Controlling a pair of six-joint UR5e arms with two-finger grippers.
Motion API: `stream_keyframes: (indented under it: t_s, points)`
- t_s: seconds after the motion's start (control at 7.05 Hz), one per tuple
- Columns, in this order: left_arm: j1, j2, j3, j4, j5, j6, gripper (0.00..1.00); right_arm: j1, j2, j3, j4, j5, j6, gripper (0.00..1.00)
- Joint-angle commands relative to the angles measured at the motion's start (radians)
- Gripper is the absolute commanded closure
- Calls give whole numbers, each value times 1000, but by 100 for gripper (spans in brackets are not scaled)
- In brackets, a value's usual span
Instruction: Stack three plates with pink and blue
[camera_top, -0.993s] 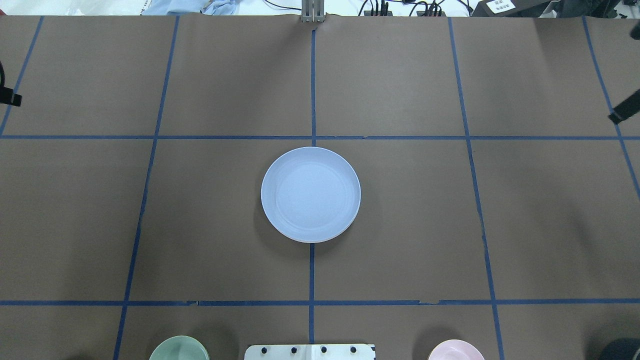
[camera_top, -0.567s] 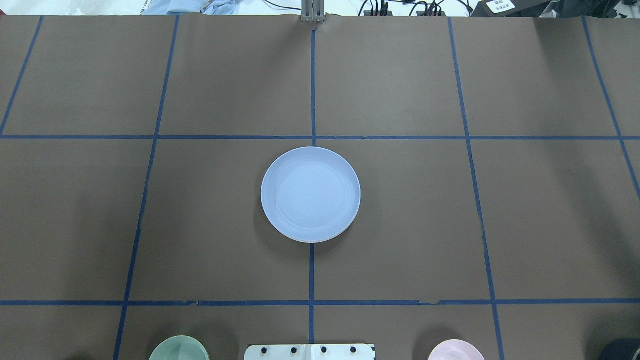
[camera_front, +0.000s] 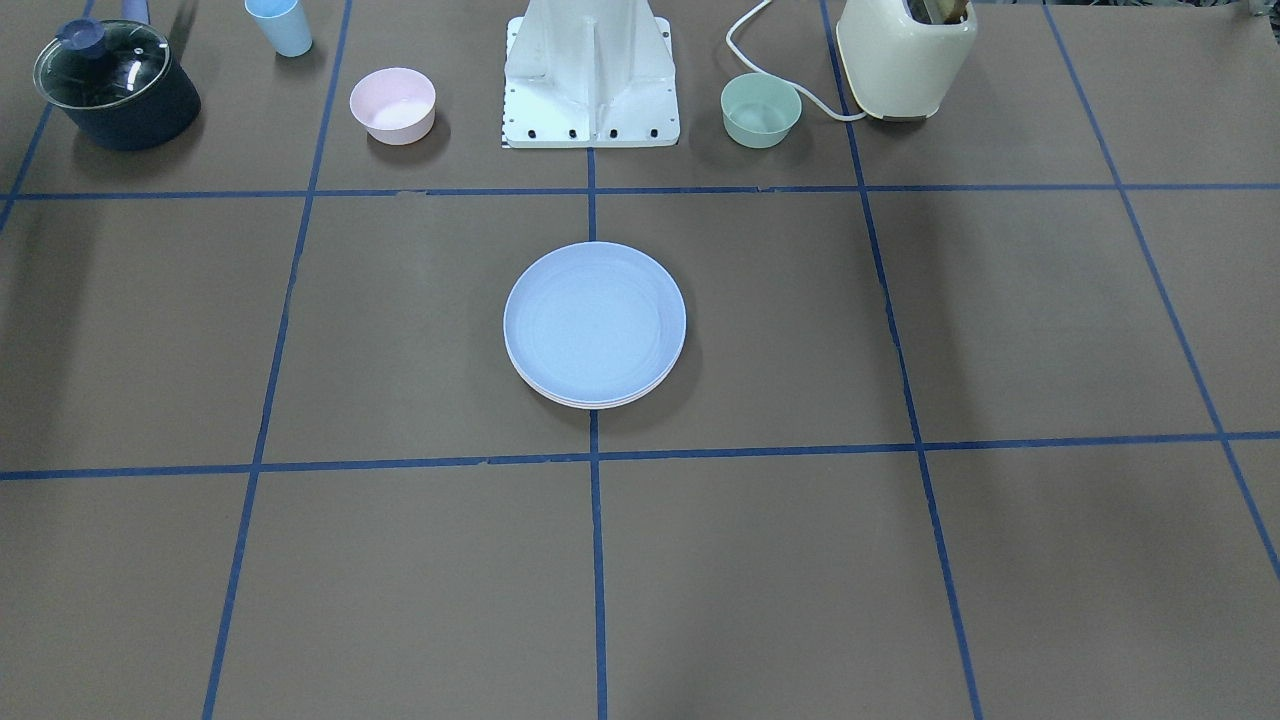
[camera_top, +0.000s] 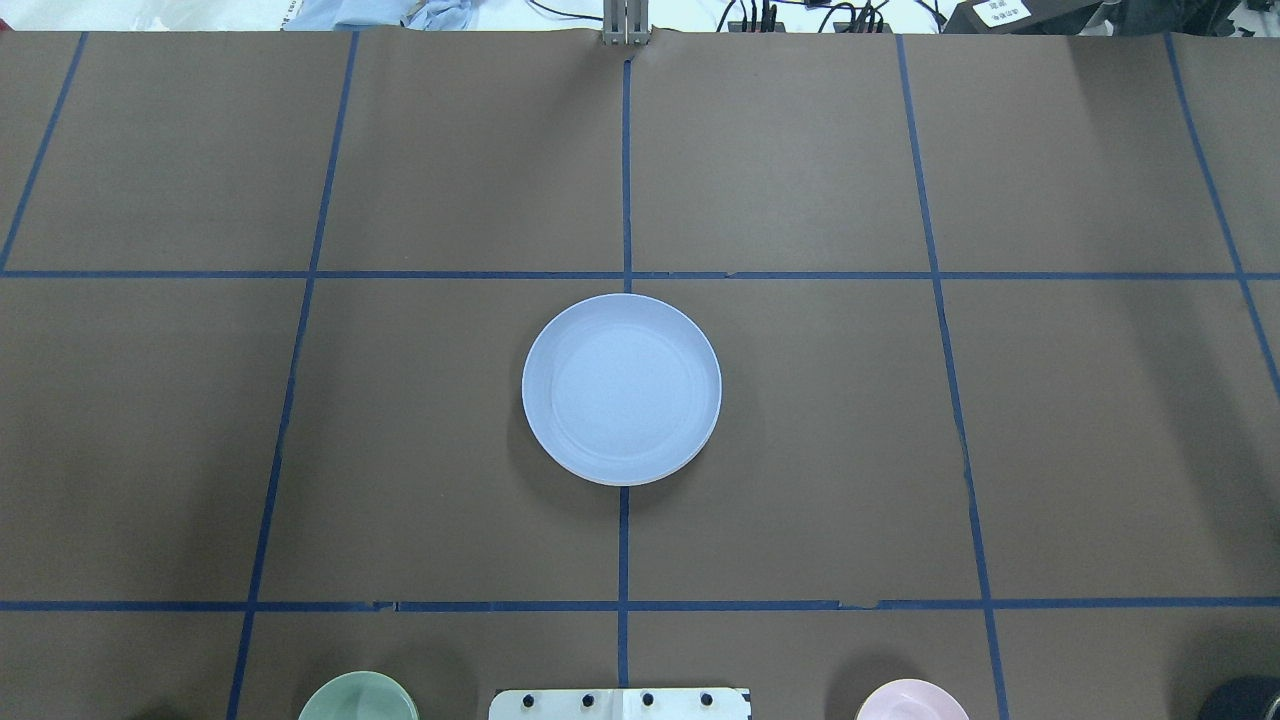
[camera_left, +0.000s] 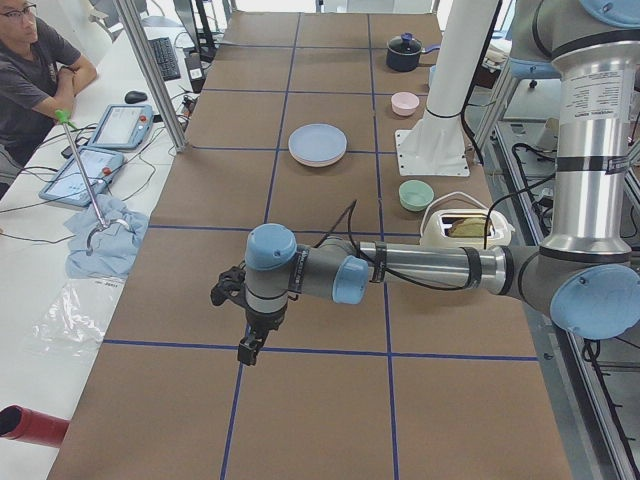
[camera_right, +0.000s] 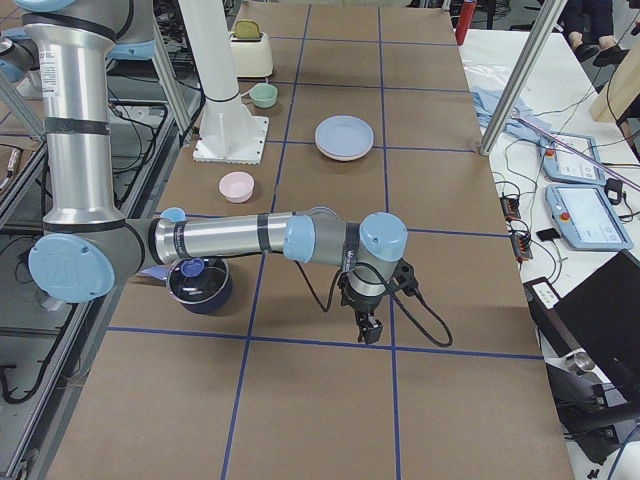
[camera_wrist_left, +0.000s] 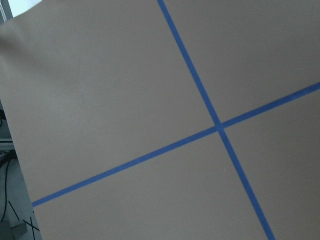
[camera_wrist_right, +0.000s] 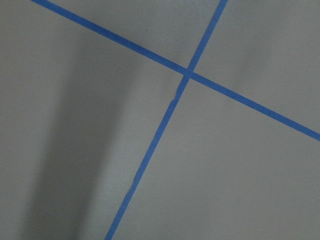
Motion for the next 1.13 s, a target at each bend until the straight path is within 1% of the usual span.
stream_keyframes:
  t_s: [0.0, 0.14, 0.28, 0.43, 0.57, 0.71, 0.85, 0.99]
  points:
    - [-9, 35, -19, 1, -79, -60, 0, 14, -10, -9, 0, 5, 18, 0]
    - [-8, 72, -82, 2, -85, -167, 0, 29, -11, -15, 0, 6, 37, 0]
    - [-8, 101, -126, 2, -84, -214, 0, 31, -17, -31, 0, 8, 111, 0]
    - [-8, 113, -128, 1, -85, -214, 0, 31, -20, -32, 2, 11, 206, 0]
    - [-6, 115, -127, 1, -85, -212, 0, 32, -36, -34, 2, 56, 236, 0]
    - [-6, 115, -127, -1, -85, -212, 0, 39, -69, -37, 53, 98, 236, 0]
    - [-5, 113, -127, -1, -85, -214, 0, 45, -92, -39, 104, 97, 239, 0]
    - [-5, 113, -127, -1, -84, -214, 0, 49, -91, -39, 106, 100, 262, 0]
